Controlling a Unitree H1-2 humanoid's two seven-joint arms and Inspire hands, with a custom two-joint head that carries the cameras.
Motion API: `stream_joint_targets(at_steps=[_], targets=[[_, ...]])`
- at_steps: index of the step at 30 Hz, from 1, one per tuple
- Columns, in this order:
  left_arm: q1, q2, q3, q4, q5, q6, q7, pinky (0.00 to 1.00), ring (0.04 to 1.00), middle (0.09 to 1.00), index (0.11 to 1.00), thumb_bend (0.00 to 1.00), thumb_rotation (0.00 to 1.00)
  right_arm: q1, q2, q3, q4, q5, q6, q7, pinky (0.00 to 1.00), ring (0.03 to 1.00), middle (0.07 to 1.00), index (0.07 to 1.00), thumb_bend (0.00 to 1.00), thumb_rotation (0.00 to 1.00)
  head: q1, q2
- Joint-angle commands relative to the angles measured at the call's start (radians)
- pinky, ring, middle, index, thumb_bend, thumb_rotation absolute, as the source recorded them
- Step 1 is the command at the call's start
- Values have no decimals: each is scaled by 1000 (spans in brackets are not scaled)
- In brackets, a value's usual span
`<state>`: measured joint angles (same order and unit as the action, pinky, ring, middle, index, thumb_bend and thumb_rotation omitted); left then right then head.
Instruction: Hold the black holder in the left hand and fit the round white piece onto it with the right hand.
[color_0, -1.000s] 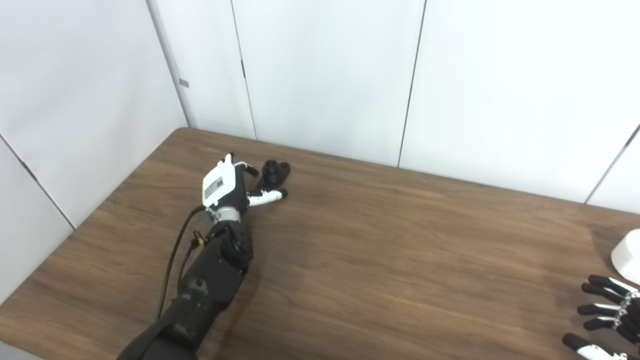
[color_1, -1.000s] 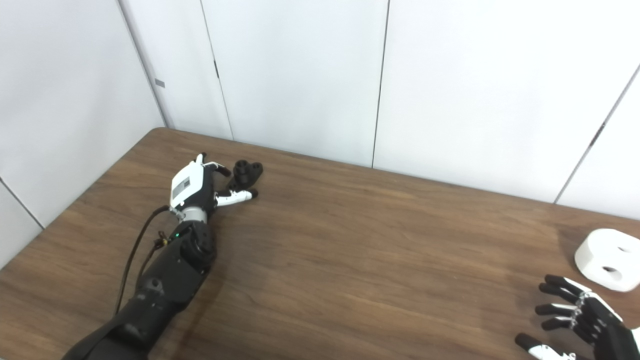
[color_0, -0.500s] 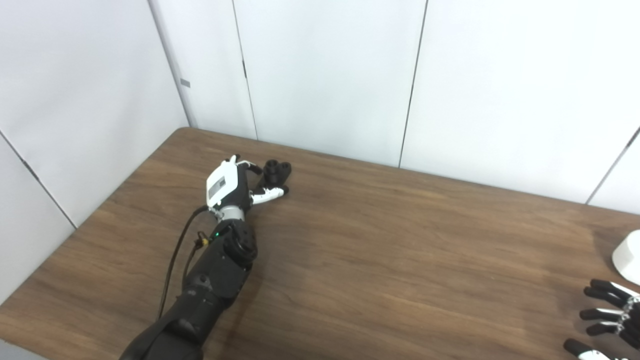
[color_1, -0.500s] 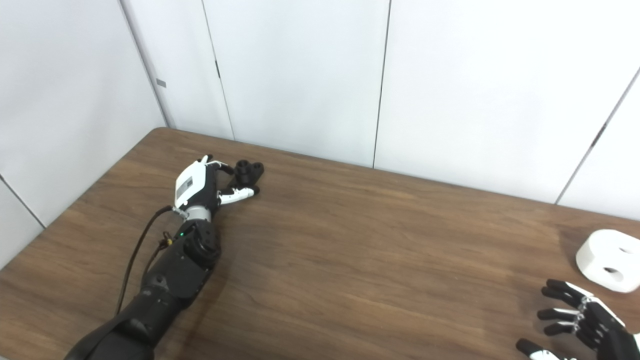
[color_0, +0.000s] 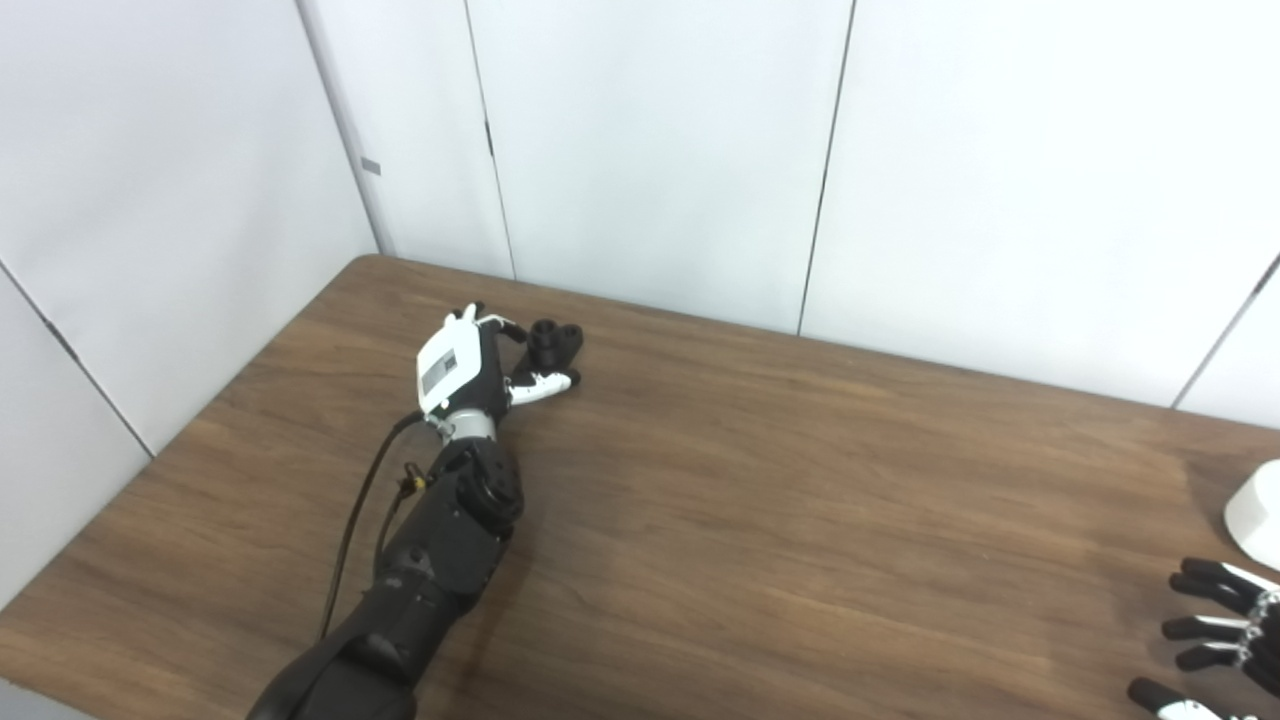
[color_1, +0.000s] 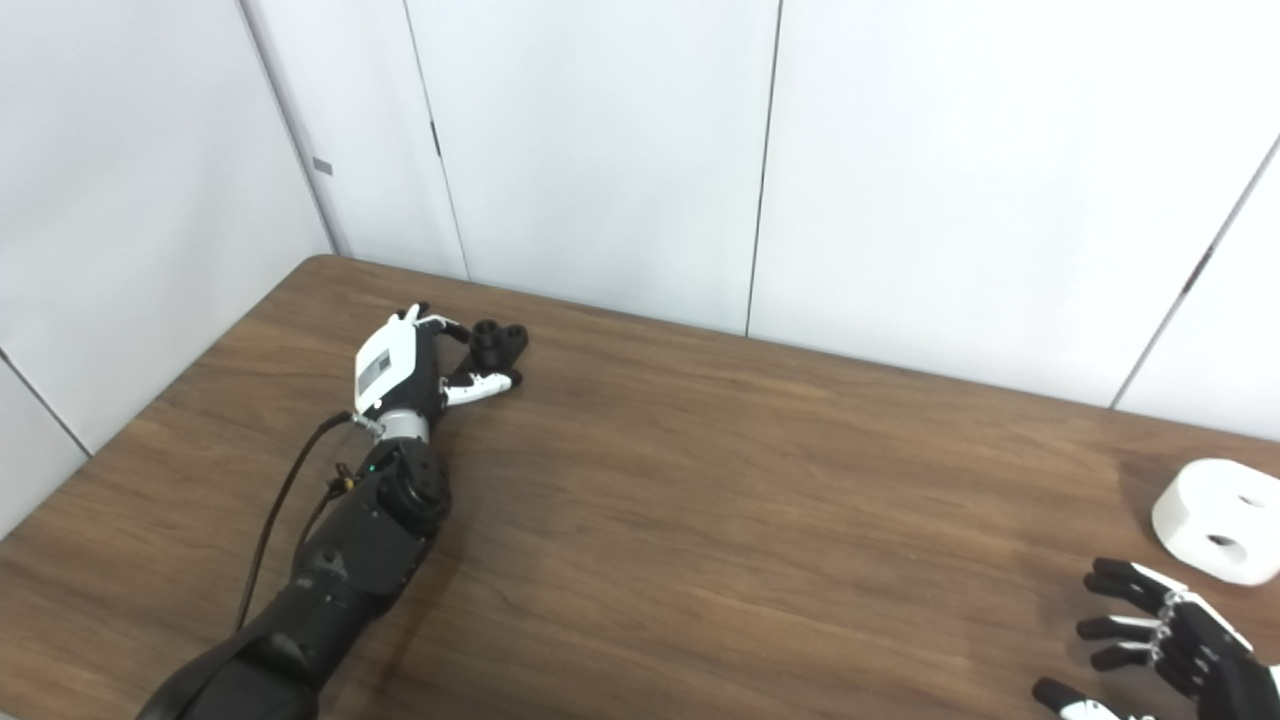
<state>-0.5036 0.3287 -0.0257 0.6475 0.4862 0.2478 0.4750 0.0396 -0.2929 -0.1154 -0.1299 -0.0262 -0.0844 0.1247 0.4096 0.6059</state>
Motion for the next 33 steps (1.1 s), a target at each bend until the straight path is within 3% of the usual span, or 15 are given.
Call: stream_joint_targets(at_steps=[1,10,16,17,20,25,33], targets=[[-20,-14,1,15,-18,-4,-3,922,1000,957,649,867,247,-14,-15,-13,-40,12,-12,-4,478,589,726,725,698,107,-1,6],[-19,-24,9,32,-22,-23,22,946,1000,954,632,842,219,-11,-17,-15,-48,12,-8,-3,468,584,726,723,698,120,-1,11],[-15,-25,12,36,-27,-31,37,974,1000,930,570,809,148,-11,-15,-15,-56,16,2,-2,456,572,719,722,701,112,0,16],[-15,-25,12,36,-26,-31,38,983,1000,926,521,641,101,-12,-15,-15,-57,13,2,-3,453,571,720,722,699,112,-2,18],[-17,-22,2,48,-16,-29,47,948,984,910,489,537,67,-14,-15,-13,-59,4,7,-6,457,575,726,722,698,117,-11,19],[-26,-16,-16,99,-3,-39,70,874,953,878,484,525,58,-19,-9,-14,-64,3,15,-10,474,586,719,718,710,137,-11,18],[-16,-15,-22,88,0,-37,71,921,941,863,484,525,57,-21,-6,-14,-69,7,17,-10,465,569,709,713,713,122,-12,18]])
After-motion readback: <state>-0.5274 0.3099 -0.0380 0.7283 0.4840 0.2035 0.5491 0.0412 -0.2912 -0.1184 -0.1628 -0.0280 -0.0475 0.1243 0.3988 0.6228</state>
